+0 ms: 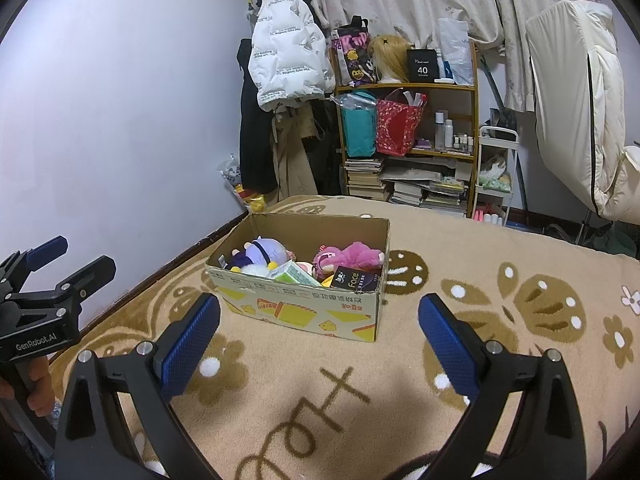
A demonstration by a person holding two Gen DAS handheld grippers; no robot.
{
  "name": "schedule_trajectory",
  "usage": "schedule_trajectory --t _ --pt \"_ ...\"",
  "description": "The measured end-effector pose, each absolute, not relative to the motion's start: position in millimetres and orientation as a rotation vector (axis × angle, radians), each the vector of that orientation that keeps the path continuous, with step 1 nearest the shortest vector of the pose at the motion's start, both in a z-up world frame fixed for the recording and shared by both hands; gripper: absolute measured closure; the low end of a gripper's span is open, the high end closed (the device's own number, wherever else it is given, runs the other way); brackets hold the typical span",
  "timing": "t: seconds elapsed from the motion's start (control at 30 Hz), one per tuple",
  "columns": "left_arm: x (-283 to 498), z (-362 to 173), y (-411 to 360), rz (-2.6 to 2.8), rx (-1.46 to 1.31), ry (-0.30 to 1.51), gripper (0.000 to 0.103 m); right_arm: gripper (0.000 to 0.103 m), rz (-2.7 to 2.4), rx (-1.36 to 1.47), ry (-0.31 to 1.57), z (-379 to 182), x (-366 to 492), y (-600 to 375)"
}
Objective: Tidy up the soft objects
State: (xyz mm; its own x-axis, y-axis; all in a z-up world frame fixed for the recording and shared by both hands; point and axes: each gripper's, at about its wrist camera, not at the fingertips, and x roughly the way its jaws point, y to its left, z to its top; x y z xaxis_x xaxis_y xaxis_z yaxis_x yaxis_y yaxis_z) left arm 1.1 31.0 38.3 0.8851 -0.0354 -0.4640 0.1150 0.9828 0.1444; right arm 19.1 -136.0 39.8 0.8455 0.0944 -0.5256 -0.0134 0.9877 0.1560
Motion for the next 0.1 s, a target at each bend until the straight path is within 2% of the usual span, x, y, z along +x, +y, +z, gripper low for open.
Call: schedule_trajectory --t 0.1 --pt "1.0 38.1 31.7 -0.081 0.164 0.481 0.001 0.000 0.054 0.148 0.557 39.5 18.0 -137.7"
